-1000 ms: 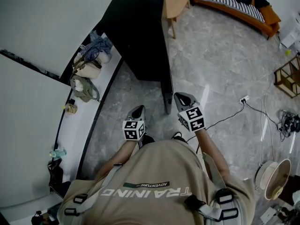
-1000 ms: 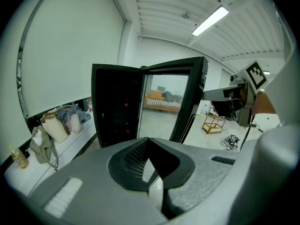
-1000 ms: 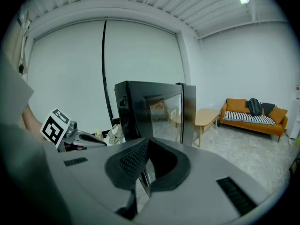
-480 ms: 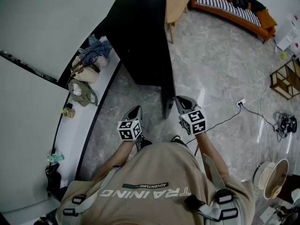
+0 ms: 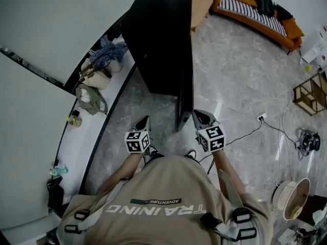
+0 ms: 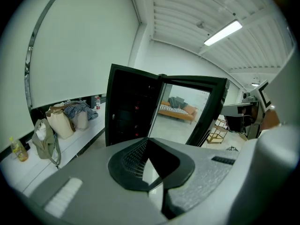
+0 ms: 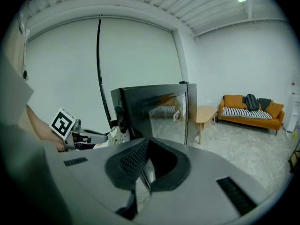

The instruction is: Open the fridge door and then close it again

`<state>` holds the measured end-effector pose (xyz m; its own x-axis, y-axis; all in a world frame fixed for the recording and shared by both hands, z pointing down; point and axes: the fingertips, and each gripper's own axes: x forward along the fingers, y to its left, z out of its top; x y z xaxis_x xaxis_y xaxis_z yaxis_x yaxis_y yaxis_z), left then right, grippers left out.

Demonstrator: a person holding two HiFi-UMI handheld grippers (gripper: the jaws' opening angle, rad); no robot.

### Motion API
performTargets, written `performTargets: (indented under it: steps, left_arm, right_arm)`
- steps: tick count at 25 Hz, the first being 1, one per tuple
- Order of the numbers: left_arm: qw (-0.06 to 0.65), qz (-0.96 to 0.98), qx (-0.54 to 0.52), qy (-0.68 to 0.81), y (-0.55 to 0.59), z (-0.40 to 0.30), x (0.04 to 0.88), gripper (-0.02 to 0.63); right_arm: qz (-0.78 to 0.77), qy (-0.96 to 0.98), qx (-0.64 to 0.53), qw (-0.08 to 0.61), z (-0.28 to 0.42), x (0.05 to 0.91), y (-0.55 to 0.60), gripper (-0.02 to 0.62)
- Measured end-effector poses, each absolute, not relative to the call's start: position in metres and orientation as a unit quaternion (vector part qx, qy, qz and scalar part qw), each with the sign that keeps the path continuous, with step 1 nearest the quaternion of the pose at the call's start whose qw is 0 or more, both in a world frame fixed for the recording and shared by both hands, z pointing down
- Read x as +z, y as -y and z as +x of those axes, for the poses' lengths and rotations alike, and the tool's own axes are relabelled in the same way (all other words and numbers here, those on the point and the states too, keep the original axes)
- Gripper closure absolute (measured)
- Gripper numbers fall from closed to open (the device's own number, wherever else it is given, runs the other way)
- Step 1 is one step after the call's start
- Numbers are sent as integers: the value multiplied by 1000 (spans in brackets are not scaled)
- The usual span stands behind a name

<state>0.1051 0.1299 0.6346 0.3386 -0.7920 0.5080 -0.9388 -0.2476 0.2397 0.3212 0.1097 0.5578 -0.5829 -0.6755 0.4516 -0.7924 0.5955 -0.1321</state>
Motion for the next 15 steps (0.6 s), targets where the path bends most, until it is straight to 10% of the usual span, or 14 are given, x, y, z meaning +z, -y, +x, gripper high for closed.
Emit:
performTargets:
  steps: [15]
  left_arm:
    - [211, 815, 150, 519, -101, 53, 622, 606]
  right_arm:
    - [479, 849, 176, 133, 277, 551, -104, 600]
